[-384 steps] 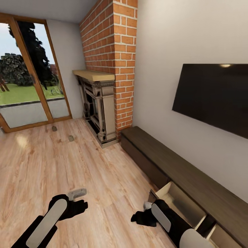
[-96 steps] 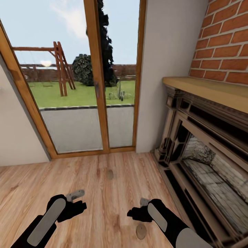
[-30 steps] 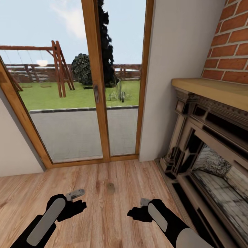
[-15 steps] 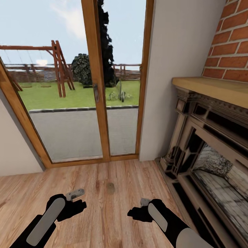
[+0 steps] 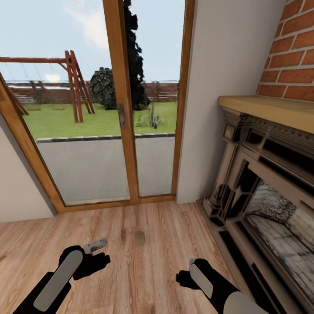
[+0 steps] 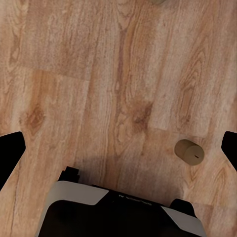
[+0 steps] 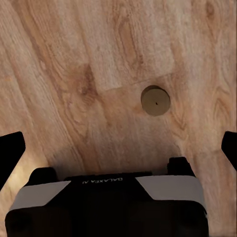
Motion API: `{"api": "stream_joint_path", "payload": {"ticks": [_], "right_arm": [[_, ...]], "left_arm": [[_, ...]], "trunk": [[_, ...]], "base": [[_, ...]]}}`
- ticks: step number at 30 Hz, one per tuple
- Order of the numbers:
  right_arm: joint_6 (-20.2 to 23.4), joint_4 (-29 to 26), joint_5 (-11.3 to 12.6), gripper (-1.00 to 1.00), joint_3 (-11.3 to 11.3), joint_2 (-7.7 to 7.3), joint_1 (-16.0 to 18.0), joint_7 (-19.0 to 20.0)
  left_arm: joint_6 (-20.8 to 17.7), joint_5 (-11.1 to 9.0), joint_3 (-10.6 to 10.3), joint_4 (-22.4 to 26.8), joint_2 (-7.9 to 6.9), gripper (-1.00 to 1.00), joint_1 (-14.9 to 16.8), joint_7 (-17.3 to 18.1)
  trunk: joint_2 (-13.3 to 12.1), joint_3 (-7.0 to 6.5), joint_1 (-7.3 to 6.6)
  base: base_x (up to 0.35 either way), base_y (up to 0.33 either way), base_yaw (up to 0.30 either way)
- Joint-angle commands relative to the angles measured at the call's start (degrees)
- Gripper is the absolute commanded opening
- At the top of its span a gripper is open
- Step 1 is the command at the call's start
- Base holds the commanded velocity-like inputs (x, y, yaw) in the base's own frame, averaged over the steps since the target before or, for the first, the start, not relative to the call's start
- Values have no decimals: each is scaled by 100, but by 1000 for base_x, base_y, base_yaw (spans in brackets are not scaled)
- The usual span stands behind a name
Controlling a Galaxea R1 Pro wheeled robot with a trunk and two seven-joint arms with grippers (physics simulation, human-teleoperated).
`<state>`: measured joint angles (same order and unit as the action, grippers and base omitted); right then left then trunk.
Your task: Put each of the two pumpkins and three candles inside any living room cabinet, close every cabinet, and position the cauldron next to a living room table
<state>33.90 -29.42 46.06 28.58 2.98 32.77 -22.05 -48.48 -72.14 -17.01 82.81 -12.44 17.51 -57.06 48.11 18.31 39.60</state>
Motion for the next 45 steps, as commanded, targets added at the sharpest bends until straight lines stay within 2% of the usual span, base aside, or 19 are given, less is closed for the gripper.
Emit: {"api": "stream_joint_path", "payload": {"ticks": [1, 5, 10, 31, 37, 45], "right_arm": [[-16, 16, 60, 100, 34, -3, 12, -146], [-76, 106, 53, 100, 41, 7, 53, -449], [-84, 141, 52, 100, 42, 33, 62, -522], [-34, 139, 80, 100, 34, 33, 63, -522], [-33, 138, 94, 100, 33, 34, 63, -520], [-33, 138, 97, 100, 33, 33, 63, -502]], "left_arm": [[-4, -52, -11, 7, -5, 100, 6, -60], [-4, -54, -13, 7, -4, 100, 6, -60], [-4, -64, -13, 7, 3, 100, 6, -60], [-4, -78, -18, 9, 57, 100, 6, -44], [-11, -80, -29, 35, 210, 100, 6, -43], [-12, -81, -32, 38, 241, 100, 6, -44]], "trunk": [[48, 26, 24], [209, 98, 112], [409, 188, 221], [1251, 565, 683], [1492, 673, 814], [1813, 816, 990]], "base": [[0, 0, 0], [0, 0, 0], [0, 0, 0], [0, 0, 0], [0, 0, 0], [0, 0, 0]]}}
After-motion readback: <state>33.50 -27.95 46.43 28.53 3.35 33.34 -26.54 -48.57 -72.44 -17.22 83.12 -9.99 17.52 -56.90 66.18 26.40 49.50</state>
